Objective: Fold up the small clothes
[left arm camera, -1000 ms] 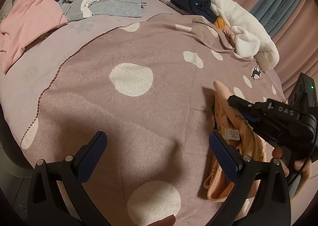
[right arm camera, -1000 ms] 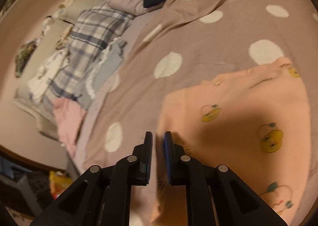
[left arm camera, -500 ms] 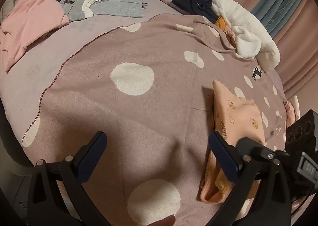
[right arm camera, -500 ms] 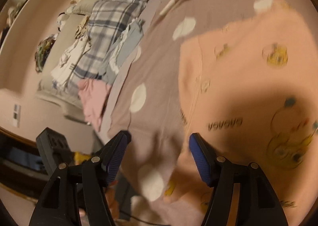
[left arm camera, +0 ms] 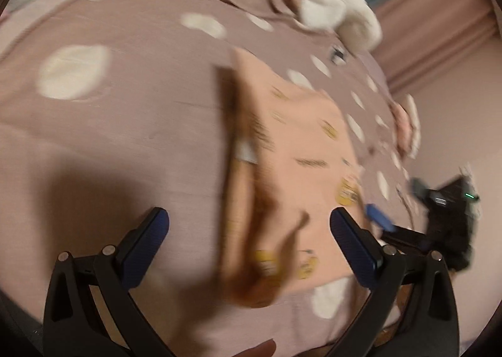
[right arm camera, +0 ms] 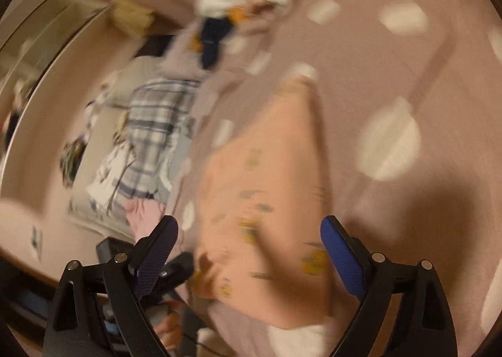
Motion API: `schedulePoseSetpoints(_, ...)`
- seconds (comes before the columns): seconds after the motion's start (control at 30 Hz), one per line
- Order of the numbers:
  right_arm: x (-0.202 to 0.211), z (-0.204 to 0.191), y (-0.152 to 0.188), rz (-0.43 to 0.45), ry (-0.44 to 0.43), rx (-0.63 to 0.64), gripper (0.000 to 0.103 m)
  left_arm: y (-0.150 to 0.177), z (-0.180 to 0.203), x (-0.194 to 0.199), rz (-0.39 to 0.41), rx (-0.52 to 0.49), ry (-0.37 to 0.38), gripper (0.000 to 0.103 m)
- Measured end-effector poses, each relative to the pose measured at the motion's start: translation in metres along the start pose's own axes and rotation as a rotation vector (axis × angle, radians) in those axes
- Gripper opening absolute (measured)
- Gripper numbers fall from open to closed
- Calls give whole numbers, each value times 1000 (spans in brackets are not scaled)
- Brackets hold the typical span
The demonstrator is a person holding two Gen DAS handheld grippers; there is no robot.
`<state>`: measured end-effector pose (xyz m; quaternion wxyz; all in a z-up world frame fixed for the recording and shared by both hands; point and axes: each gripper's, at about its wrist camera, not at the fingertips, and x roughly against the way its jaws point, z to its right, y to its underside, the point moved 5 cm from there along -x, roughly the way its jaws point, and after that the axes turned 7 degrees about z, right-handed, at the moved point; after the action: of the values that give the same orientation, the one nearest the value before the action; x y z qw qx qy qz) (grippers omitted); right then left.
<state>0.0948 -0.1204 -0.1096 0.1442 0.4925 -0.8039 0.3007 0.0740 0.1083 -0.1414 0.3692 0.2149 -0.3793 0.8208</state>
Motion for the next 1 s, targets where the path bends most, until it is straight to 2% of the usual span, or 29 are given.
schedulePoseSetpoints(0.07,-6,20,-2,-20,14,-39,92,4,8,-12,-31,5,28,103)
schedulePoseSetpoints(0.1,-7,24,-2,-27,9,-50,92,6,10,-17,-37,3,10,103)
schedulePoseSetpoints(0.17,-15,31,0,-66,-33,-92,92,7,13,-19,-30,-10,-21,103)
schedulePoseSetpoints(0.23,-21,29,-1,-88,-68,-85,92,6,15,-15,-24,0,-4,103)
schedulePoseSetpoints(0.27,-20,29,-1,-94,-70,-77,92,5,13,-13,-20,29,25,103)
schedulePoseSetpoints(0.37,-21,30,-1,-103,-72,-78,92,6,13,-9,-52,136,213,103)
schedulePoseSetpoints(0.4,-19,31,-1,-101,-73,-85,92,7,15,-8,-83,147,275,103)
schedulePoseSetpoints(0.43,-17,32,-2,-98,-76,-93,92,9,17,-7,-93,139,295,103)
schedulePoseSetpoints(0.5,-16,32,-2,-98,-75,-95,92,10,15,-10,-115,117,236,103)
schedulePoseSetpoints(0.57,-16,31,-2,-98,-69,-87,92,12,14,-10,-134,119,222,103)
schedulePoseSetpoints(0.73,-16,31,-2,-107,-58,-84,92,3,3,-2,-84,209,247,103)
schedulePoseSetpoints(0.87,-21,28,-3,-117,-74,-90,92,3,3,-10,-124,213,256,103)
schedulePoseSetpoints(1.0,-30,17,-1,-157,-136,-74,92,0,17,-24,-191,180,316,103)
